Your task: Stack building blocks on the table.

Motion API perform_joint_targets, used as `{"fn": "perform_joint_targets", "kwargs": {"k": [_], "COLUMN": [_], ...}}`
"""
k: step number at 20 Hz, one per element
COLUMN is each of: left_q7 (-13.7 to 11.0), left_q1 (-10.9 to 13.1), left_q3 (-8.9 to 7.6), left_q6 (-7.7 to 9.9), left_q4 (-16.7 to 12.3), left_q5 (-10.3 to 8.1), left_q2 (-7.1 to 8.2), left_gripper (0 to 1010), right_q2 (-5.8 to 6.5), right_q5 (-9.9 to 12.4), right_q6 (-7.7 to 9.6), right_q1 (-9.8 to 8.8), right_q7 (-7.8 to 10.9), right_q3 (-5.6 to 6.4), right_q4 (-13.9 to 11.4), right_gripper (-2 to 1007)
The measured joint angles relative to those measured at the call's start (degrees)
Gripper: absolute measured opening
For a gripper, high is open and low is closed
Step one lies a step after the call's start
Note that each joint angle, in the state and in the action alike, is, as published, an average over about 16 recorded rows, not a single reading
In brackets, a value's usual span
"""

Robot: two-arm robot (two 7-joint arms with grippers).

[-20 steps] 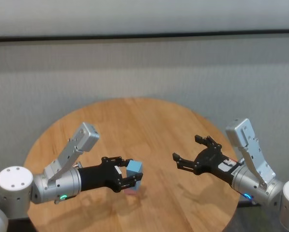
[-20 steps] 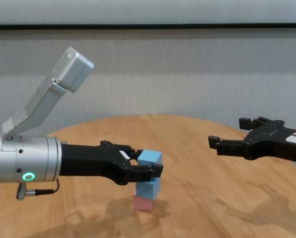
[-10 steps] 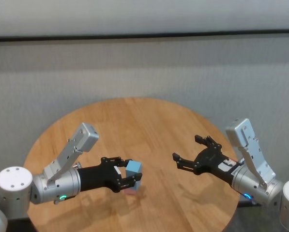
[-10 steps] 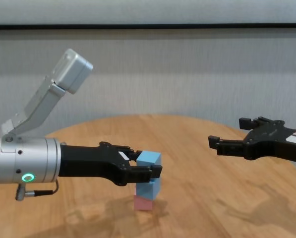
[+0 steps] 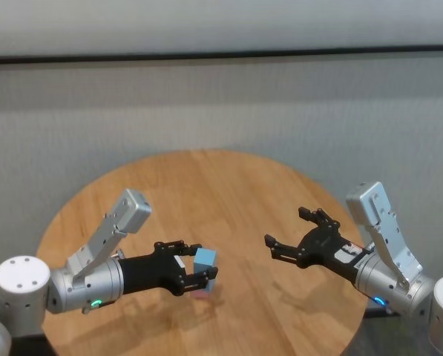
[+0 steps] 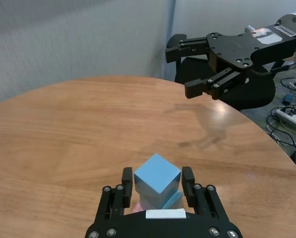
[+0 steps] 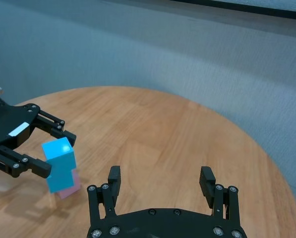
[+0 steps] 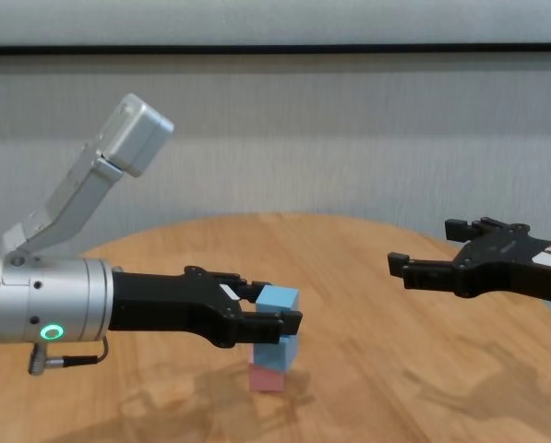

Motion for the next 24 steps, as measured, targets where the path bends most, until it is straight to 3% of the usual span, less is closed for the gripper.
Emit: {"fn": "perform_joint_targets", "kwargs": {"k": [6, 12, 24], "left_q7": [0.5, 2.2, 5.6], "left_q1": [0.1, 0.6, 2.2], "left_q3": [0.02, -1.06, -3.68], "left_q6": [-0.5, -1.79, -3.67], "left_q4": [-0.6, -2.9, -7.2], "left_q5": [-0.31, -0.74, -1.21], "left_q2": [0.22, 0.75, 1.83], "left_gripper": [811, 946, 1000], "right_q2": [0.0, 0.0, 0.0], "right_q5": [0.0, 0.0, 0.0], "right_q6": [0.0, 0.0, 0.0], "right_q1": [0.0, 0.0, 0.0], "right_q7": [0.0, 0.0, 0.0], "right_q3": [0.0, 0.0, 0.0], "right_q4": [0.0, 0.0, 0.0], "right_gripper": [1001, 1001, 1001]}}
